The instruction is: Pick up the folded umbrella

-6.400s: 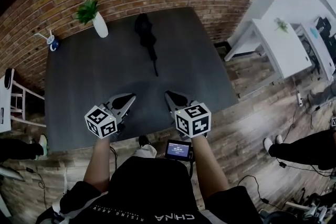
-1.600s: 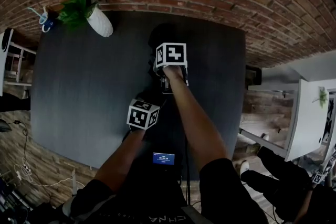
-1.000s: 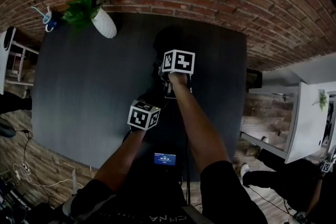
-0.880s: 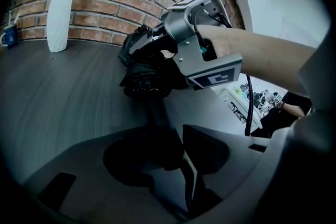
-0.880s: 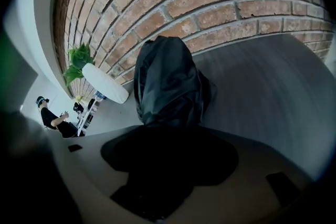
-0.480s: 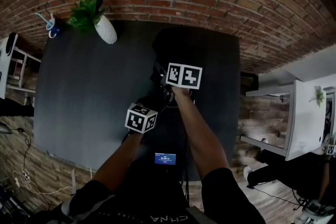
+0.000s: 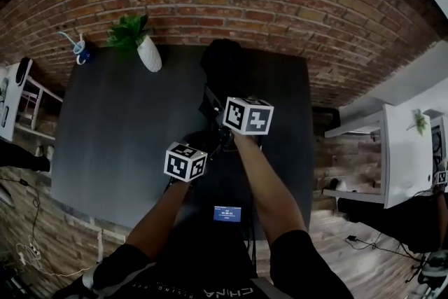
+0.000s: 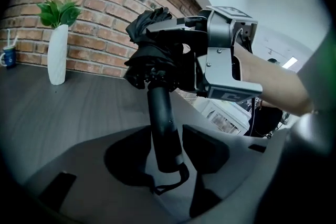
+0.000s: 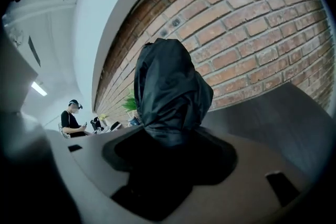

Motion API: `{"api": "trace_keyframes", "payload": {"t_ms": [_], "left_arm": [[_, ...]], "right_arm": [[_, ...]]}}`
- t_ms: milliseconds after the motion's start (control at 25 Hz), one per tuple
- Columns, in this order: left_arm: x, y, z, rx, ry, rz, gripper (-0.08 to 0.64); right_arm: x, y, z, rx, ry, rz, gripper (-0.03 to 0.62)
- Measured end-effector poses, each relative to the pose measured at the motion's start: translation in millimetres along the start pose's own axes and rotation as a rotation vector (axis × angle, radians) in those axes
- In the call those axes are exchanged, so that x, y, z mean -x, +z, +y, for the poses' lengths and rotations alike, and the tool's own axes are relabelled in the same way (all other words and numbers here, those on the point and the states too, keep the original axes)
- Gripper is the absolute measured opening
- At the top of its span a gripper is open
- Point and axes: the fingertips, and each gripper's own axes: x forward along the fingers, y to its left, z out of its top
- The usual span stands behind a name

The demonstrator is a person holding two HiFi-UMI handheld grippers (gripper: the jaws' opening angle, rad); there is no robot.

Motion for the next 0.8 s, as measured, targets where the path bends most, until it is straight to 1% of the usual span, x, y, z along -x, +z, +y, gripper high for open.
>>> {"api": "trace_keyframes", "payload": {"t_ms": [120, 240, 360, 520, 680, 720, 800], "left_arm": [[19, 5, -11, -0.028, -0.014, -0.035, 0.190], [41, 10, -19, -0.047, -0.049, -0.078, 0.190], [66, 14, -28, -0.067, -0.103, -0.126, 0.190], [99, 22, -37, -0.092, -0.172, -0.199, 0.190], [126, 31, -42, -0.116, -0.201, -0.255, 0.187], [132, 33, -41, -0.119, -0.203, -0.267, 0.180], [141, 39, -40, -0.120, -0.202, -0.293, 0.120]], "right_arm": [[24, 14, 18, 0.041, -0.005, -0.065, 0.270], [44, 22, 38, 0.088, -0.004, -0.113, 0.270], [64, 25, 53, 0.121, -0.012, -0.143, 0.270], [90, 24, 63, 0.144, -0.026, -0.179, 0.270], [113, 18, 70, 0.156, -0.028, -0.202, 0.270], [117, 16, 72, 0.158, -0.026, -0.208, 0.270], [125, 13, 77, 0.162, -0.024, -0.218, 0.270]]}}
